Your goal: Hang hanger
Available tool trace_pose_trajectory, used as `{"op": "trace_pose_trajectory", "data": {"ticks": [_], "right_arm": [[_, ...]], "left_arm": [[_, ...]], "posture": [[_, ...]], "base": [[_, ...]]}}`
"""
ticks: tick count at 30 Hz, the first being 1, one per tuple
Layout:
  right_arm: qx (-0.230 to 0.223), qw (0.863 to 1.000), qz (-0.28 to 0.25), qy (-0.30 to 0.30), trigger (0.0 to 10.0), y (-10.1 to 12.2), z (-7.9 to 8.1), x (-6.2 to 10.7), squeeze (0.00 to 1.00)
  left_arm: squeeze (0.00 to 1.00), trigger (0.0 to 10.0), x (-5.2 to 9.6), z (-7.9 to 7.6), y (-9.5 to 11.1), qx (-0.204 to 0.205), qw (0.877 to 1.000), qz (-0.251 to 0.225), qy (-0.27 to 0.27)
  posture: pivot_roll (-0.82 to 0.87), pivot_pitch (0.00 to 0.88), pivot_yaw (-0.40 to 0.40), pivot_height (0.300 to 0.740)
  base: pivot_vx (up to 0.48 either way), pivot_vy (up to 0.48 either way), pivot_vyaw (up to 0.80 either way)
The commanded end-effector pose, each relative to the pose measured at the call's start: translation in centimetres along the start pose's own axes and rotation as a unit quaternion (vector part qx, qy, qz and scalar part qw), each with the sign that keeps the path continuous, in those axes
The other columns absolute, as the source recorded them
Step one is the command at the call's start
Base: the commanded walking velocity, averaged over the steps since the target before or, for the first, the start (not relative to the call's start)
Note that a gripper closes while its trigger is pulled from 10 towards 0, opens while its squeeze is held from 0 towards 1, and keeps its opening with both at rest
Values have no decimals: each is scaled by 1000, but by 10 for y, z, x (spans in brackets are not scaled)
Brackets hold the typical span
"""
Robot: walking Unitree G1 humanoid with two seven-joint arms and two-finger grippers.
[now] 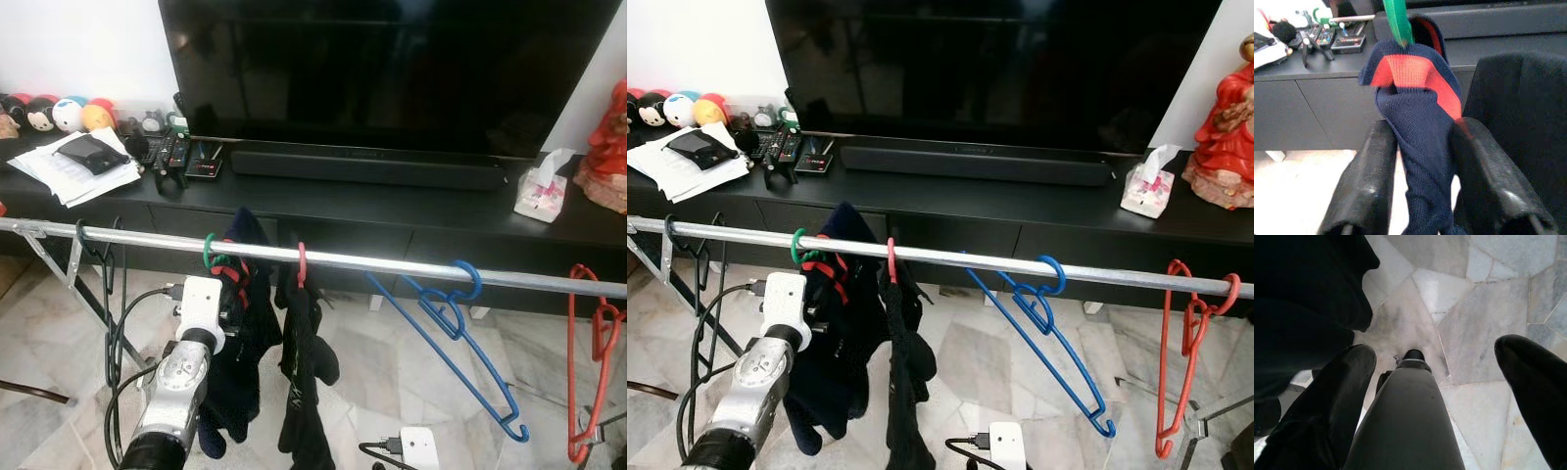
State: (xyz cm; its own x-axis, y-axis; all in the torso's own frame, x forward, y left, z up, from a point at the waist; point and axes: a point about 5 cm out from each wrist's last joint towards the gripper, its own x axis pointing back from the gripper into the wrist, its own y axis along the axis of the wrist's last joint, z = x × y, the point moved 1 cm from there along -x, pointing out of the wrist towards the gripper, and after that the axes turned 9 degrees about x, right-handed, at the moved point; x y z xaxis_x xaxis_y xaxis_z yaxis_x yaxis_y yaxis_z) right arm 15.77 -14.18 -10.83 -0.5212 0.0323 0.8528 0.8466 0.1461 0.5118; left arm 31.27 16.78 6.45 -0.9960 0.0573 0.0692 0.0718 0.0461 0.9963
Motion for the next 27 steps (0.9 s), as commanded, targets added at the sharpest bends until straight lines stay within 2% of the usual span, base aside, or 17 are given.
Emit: {"op": "trace_pose_trajectory", "data": {"ticks": [1, 5, 7, 12, 16, 17, 18, 19, 21, 26, 27], "right_arm": [[-5, 1000, 7, 0, 10000, -3, 0, 0, 0], [-5, 1000, 7, -1, 10000, -3, -1, 0, 0], [-5, 1000, 7, -1, 10000, -3, -1, 0, 0], [-6, 1000, 7, -2, 10000, -3, -2, 0, 0], [-6, 1000, 7, -2, 10000, -3, -2, 0, 0], [-6, 1000, 7, -3, 10000, -3, -3, 0, 0], [-6, 1000, 7, -3, 10000, -3, -3, 0, 0], [-7, 1000, 7, -4, 10000, -3, -3, 0, 0], [-7, 1000, 7, -5, 10000, -3, -4, 0, 0], [-8, 1000, 2, -8, 10000, 3, -8, -1, 0], [-8, 1000, 2, -8, 10000, 3, -8, -1, 0]], "left_arm": [[1000, 10000, 2, -1, 6, 7, 1000, -10, -6], [1000, 10000, 9, 1, 18, 12, 999, -37, -7], [1000, 10000, 20, 2, 26, 10, 998, -56, -15], [1000, 10000, 33, 4, 28, -1, 998, -63, -17], [1000, 10000, 51, 7, 29, -13, 997, -71, -9], [1000, 10000, 62, 7, 27, -30, 997, -71, -10], [1000, 10000, 62, 7, 27, -30, 997, -71, -10], [1000, 10000, 76, 9, 24, -60, 996, -65, -11], [1000, 10000, 87, 12, 19, -74, 996, -52, -6], [1000, 10000, 109, 30, -11, -97, 995, 14, 33], [1000, 10000, 109, 30, -11, -97, 995, 14, 33]], "posture": [[-128, 0, -27, 740], [-124, 0, -26, 740], [-119, 0, -26, 740], [-116, 0, -22, 740], [-116, 0, -21, 740], [-114, 0, -20, 740], [-114, 0, -20, 740], [-110, 0, -20, 740], [-109, 0, -18, 740], [-104, 0, -19, 740], [-104, 0, -19, 740]], "base": [[0, 0, 0], [0, 0, 0], [0, 0, 0], [0, 0, 0], [0, 0, 0], [0, 0, 0], [0, 0, 0], [0, 0, 0], [0, 0, 0], [0, 0, 0], [0, 0, 0]]}}
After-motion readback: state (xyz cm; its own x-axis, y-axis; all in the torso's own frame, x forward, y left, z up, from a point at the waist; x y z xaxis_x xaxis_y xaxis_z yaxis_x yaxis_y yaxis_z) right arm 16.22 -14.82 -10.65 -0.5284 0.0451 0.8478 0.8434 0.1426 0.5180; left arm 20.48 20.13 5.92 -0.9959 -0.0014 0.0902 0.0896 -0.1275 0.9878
